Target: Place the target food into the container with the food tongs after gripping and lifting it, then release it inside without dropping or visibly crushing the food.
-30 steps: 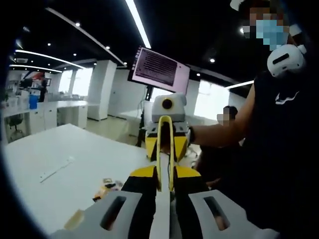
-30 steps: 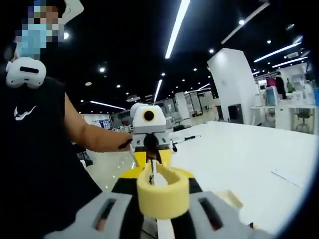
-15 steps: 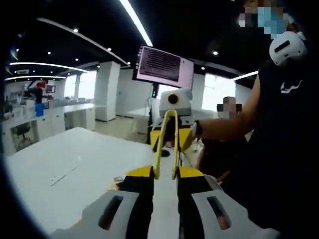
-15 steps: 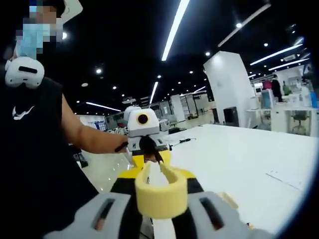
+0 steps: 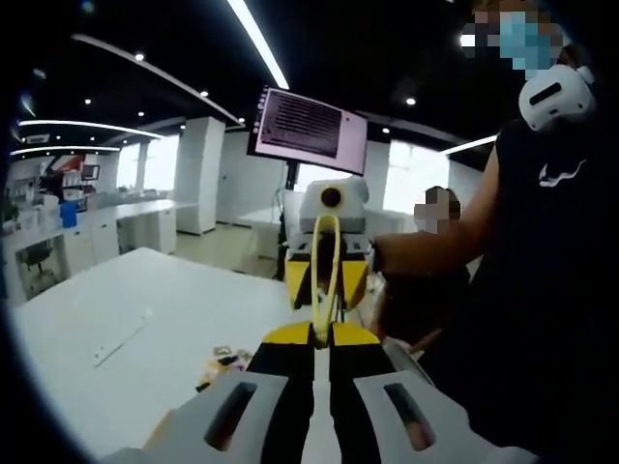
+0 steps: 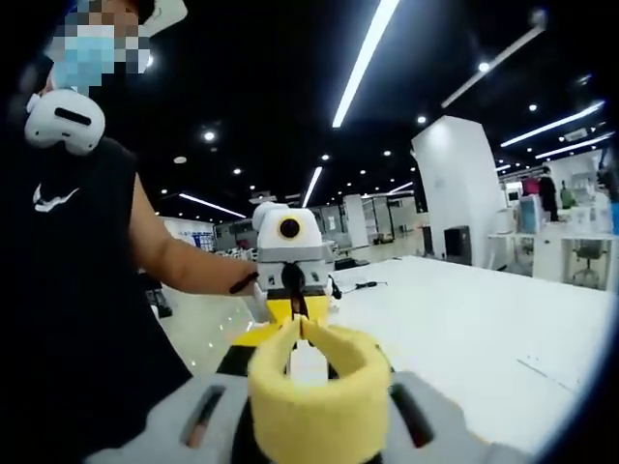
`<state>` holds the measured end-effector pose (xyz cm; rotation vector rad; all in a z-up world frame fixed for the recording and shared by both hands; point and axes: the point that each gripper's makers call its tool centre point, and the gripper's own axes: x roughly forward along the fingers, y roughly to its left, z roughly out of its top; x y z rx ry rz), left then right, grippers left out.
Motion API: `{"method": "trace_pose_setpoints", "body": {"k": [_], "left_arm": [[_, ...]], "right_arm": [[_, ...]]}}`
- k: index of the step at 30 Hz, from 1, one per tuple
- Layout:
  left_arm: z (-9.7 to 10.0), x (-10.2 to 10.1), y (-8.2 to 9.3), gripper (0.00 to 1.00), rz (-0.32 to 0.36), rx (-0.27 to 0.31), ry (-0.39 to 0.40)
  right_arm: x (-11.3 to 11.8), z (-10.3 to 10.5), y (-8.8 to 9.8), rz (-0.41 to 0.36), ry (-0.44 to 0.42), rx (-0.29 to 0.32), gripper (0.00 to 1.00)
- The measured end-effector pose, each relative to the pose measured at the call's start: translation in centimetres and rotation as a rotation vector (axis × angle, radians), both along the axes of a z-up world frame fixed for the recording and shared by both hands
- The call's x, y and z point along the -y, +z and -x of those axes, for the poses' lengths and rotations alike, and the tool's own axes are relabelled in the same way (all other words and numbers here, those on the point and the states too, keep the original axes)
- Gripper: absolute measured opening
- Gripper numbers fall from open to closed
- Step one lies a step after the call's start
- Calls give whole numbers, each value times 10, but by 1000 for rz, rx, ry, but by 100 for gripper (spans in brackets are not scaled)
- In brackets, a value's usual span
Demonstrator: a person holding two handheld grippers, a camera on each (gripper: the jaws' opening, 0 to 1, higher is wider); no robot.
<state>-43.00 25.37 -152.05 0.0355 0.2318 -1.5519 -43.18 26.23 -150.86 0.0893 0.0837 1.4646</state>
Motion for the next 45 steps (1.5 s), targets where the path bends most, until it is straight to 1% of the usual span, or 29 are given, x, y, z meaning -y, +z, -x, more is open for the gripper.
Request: {"method": "trace_pose_setpoints", "body": {"k": [2, 5, 6, 11, 15, 18, 20, 21, 23, 24, 25, 27, 31, 32, 34, 35, 37, 39, 43, 45], "left_arm": [[0, 1, 1, 0, 7, -10, -3], [2, 3, 3, 0, 9, -20, -10], [2, 3, 4, 0, 10, -17, -14], [3, 3, 5, 0, 9, -20, -20], [2, 4, 5, 0, 9, -34, -19], [3, 4, 2, 0, -10, -29, -28], [2, 5, 5, 0, 4, -42, -18], [1, 4, 5, 0, 6, -48, -19], [2, 4, 5, 0, -2, -41, -22], [2, 4, 4, 0, -8, -40, -27], [3, 4, 4, 0, -15, -42, -28], [4, 3, -1, 0, -44, -45, -35], [3, 4, -2, 0, -56, -52, -35], [2, 5, -1, 0, -59, -56, -37], [2, 9, 1, 0, -62, -54, -42], [2, 11, 1, 0, -74, -48, -43], [0, 12, 4, 0, -62, -56, -39], [1, 14, 3, 0, -69, -56, -44], [0, 13, 2, 0, -78, -55, -48], [0, 14, 3, 0, -78, -53, -47]], "right_arm": [[-1, 0, 1, -8, 4, 10, 15], [-2, 1, 3, -18, 9, 5, 14], [-3, 1, 3, -21, 13, -6, 14], [-1, -1, 4, -40, 2, -18, 21], [-1, -2, 7, -59, 1, -18, 21], [-2, -2, 11, -77, -5, -2, 25], [-1, -2, 10, -67, -5, 16, 18], [-1, -1, 10, -70, 0, 4, 19], [-1, 1, 10, -68, 1, 15, 18], [-1, 1, 9, -61, 5, 9, 18], [-1, 2, 7, -52, 8, 7, 18], [-1, 3, -1, -7, 15, 13, 18], [-1, 2, -2, -7, 13, -27, 18], [0, 2, -2, -11, 18, -71, 18], [-1, 1, 0, -18, 19, -68, 18], [0, 1, 3, -30, 12, -60, 18], [3, -2, 6, -46, 5, -74, 18], [2, -2, 7, -56, 1, -61, 18], [3, -3, 6, -68, -4, -73, 18], [3, -3, 7, -75, -10, -69, 18]]}}
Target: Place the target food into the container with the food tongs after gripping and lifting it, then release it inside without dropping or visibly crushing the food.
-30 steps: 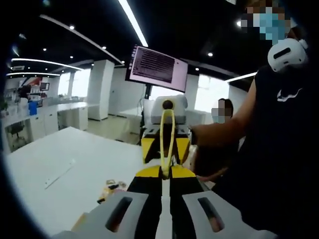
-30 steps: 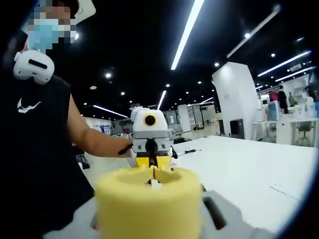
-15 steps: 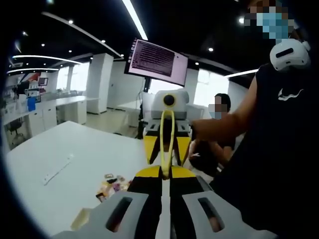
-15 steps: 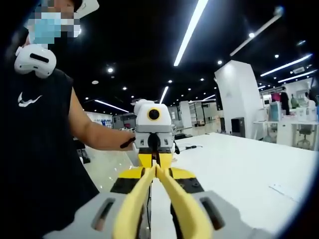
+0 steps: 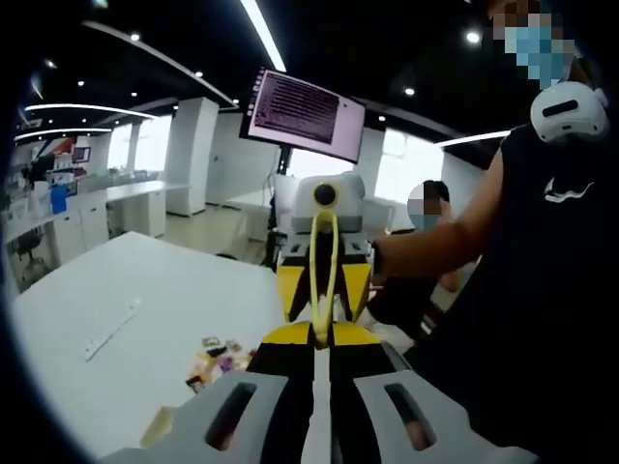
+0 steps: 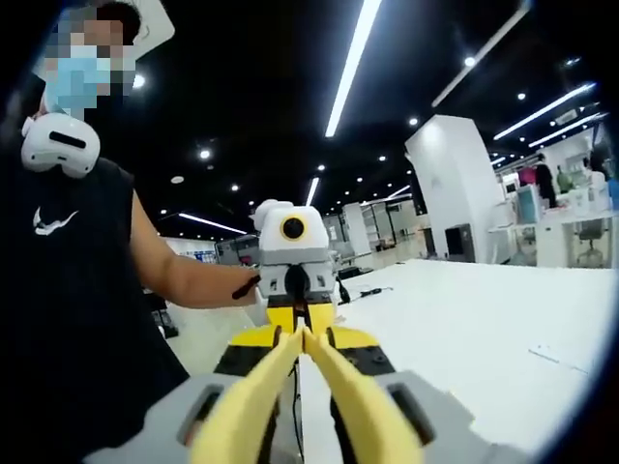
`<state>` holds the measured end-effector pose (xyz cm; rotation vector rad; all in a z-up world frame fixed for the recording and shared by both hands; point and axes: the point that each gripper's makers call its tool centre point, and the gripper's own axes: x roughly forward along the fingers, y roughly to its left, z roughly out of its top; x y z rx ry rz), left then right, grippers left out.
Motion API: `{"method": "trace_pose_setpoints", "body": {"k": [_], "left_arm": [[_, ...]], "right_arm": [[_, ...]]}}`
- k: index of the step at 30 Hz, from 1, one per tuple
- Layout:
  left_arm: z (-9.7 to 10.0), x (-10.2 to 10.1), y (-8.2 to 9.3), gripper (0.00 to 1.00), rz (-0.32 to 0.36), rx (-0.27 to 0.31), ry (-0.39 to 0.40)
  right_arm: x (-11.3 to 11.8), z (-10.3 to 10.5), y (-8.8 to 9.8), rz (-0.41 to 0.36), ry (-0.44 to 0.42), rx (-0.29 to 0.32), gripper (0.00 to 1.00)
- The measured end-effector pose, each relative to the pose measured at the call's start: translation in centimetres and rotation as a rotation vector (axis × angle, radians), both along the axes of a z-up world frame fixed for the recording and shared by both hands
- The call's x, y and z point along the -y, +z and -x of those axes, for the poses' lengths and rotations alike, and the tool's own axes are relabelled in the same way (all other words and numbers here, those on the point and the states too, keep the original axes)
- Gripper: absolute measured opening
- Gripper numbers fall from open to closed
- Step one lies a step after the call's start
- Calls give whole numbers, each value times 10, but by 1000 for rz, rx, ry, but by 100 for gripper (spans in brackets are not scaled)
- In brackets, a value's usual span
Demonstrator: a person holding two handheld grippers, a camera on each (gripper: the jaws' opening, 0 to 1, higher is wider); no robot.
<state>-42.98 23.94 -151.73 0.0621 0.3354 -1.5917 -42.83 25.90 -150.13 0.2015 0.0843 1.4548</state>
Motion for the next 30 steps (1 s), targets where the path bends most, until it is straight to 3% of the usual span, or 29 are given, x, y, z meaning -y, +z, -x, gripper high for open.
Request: {"method": "trace_pose_setpoints", "body": {"k": [10, 13, 14, 16, 19, 26, 28, 30], "left_arm": [[2, 2, -3, 0, -22, -3, -12], [6, 2, -5, 0, -27, -16, -22], [6, 1, -5, 0, -24, -24, -19], [4, -1, -5, 0, -16, -29, -9], [1, -5, -5, 0, -16, -22, 0], [2, -2, -6, 4, -31, 4, -2], [-3, -1, -1, 9, 13, 37, 14], [-1, -1, 5, 8, 64, 13, 10]], "right_arm": [[0, 0, -2, 7, -5, -7, 17], [-2, 2, 2, -31, 4, -32, 17], [-3, 0, 4, -47, -9, -116, 17], [-4, 0, 2, -22, -8, -18, 16], [-7, 1, -6, 49, -20, 26, 16], [-4, -2, -7, 65, -3, -44, 17], [-2, -2, -3, 55, -18, -35, 18], [-1, -2, 3, 34, -36, -25, 17]]}}
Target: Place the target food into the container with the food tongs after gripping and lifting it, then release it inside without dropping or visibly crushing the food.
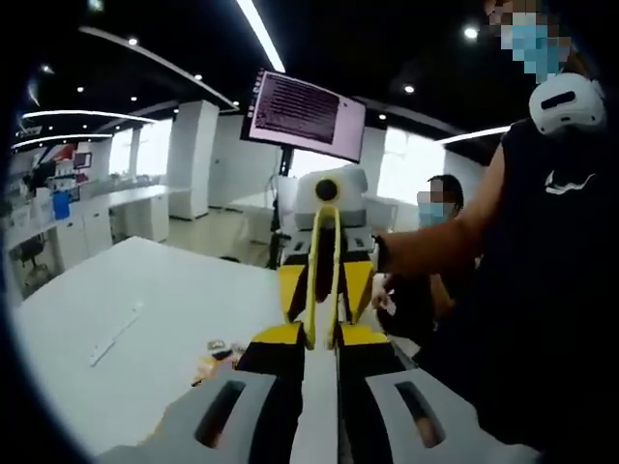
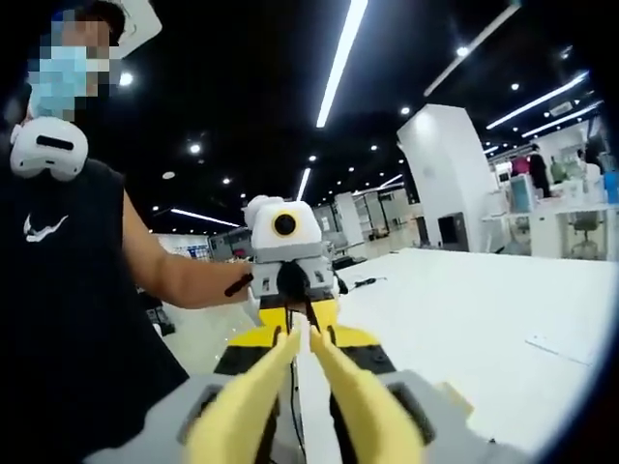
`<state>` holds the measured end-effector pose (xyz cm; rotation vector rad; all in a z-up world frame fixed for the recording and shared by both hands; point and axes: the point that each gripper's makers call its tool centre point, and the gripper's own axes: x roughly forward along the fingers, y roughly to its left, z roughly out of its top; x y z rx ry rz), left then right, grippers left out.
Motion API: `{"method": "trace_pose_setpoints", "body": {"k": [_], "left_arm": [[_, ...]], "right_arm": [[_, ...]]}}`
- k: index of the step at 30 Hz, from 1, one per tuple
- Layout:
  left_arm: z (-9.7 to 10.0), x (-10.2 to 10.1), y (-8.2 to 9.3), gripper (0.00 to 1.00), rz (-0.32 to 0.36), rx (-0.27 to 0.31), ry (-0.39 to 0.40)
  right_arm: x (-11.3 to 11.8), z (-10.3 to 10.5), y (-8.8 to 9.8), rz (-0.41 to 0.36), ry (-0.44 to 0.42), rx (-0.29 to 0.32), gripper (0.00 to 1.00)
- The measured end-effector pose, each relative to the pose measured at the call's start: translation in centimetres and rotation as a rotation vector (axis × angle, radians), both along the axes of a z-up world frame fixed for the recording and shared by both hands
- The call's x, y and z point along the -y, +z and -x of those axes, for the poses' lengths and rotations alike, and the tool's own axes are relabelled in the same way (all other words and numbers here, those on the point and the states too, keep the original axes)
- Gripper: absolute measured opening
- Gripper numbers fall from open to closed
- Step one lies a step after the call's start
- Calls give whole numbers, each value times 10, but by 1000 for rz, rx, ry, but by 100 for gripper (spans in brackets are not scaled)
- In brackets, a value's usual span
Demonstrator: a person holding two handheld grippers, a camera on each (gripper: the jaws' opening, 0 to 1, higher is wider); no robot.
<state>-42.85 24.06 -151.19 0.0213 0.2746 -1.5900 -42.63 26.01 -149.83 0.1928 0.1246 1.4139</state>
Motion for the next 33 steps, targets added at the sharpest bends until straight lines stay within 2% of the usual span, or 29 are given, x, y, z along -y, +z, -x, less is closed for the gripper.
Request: {"method": "trace_pose_setpoints", "body": {"k": [2, 9, 13, 16, 18, 20, 21, 23, 25, 27, 28, 31, 33], "left_arm": [[-2, 0, 2, 9, 10, 11, 12], [-6, 1, 1, 26, 4, -2, 38], [-16, -3, 5, 39, 27, 23, 93], [-21, -10, 3, 47, 27, 32, 137], [-27, -17, 0, 58, 21, 46, 185], [-38, -30, -12, 76, -50, 100, 252], [-42, -35, -14, 88, -52, 99, 281], [-49, -45, -8, 100, 0, 108, 325], [-52, -57, -11, 100, 0, 123, 346], [-60, -70, -23, 100, -70, 144, 384], [-62, -74, -24, 100, -78, 156, 394], [-65, -89, -20, 100, -59, 144, 406], [-71, -100, -22, 100, -64, 170, 434]], "right_arm": [[1, -2, 2, -11, -18, -7, 17], [4, -7, -1, 20, -41, 0, 23], [7, -10, -3, 61, -65, 69, 23], [10, -13, -5, 68, -79, 70, 24], [12, -12, -6, 68, -80, 55, 24], [13, -13, -8, 81, -85, 52, 24], [13, -14, -9, 87, -89, 54, 24], [13, -16, -9, 106, -96, 64, 24], [15, -22, -9, 122, -108, 77, 24], [18, -27, -5, 127, -127, 81, 24], [20, -30, -4, 134, -141, 88, 24], [30, -39, -2, 173, -200, 95, 24], [37, -40, -1, 189, -236, 100, 24]]}}
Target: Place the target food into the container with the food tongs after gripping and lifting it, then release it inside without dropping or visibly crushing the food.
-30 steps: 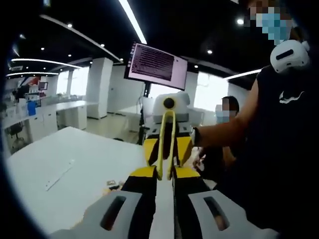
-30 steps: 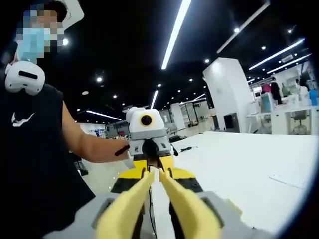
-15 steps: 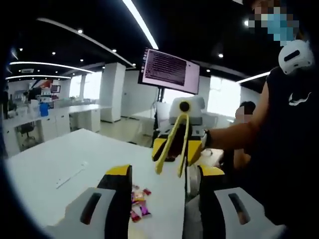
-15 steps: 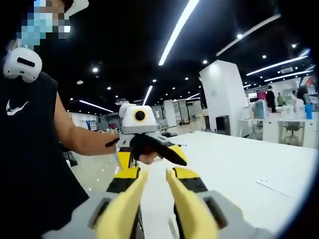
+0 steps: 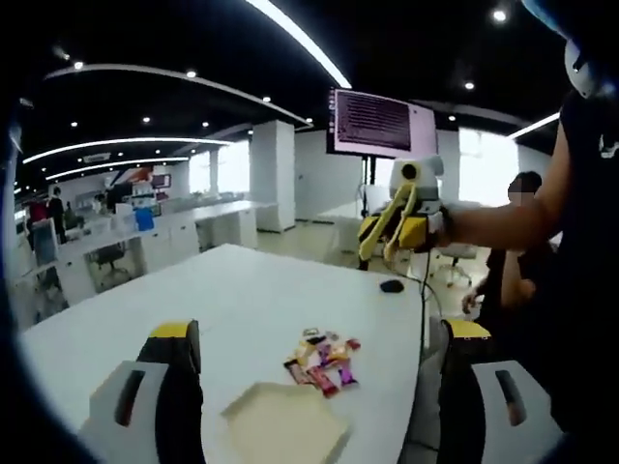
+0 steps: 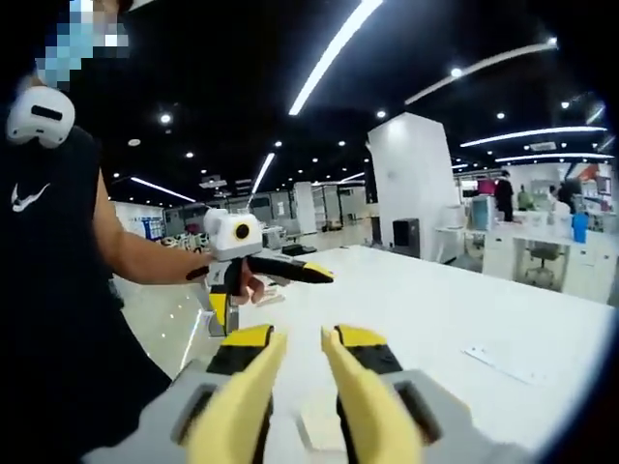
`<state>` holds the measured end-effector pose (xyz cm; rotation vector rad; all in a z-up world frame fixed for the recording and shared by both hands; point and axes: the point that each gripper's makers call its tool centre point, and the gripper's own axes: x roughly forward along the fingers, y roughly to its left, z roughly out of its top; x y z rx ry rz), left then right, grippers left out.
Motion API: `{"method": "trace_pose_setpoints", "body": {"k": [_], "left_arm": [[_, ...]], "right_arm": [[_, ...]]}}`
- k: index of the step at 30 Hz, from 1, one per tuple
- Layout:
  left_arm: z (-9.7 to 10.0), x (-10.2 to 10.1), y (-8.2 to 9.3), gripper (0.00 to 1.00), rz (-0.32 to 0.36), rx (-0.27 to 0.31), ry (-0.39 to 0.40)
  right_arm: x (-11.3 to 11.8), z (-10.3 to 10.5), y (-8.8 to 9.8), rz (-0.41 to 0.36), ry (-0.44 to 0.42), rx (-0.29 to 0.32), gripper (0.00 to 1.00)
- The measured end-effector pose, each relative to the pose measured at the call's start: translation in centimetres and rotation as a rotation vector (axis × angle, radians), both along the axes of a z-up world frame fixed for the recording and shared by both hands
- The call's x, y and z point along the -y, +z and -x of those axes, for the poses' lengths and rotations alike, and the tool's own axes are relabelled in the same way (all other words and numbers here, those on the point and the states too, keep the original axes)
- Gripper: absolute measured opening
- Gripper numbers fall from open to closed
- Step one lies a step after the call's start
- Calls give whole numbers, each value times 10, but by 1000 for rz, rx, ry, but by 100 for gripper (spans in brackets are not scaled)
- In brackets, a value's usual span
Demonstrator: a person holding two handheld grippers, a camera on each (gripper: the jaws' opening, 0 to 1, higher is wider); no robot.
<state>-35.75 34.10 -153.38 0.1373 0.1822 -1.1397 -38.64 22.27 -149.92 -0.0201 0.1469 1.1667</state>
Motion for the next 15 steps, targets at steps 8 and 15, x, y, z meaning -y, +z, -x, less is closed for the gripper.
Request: {"method": "trace_pose_setpoints", "body": {"k": [8, 15], "left_arm": [[-9, -40, -40, 100, -57, -16, 81], [2, -61, -49, 100, 27, 45, 117]], "right_arm": [[25, -3, -19, 63, -139, -14, 24], [34, 1, -36, 131, -157, -28, 24]]}}
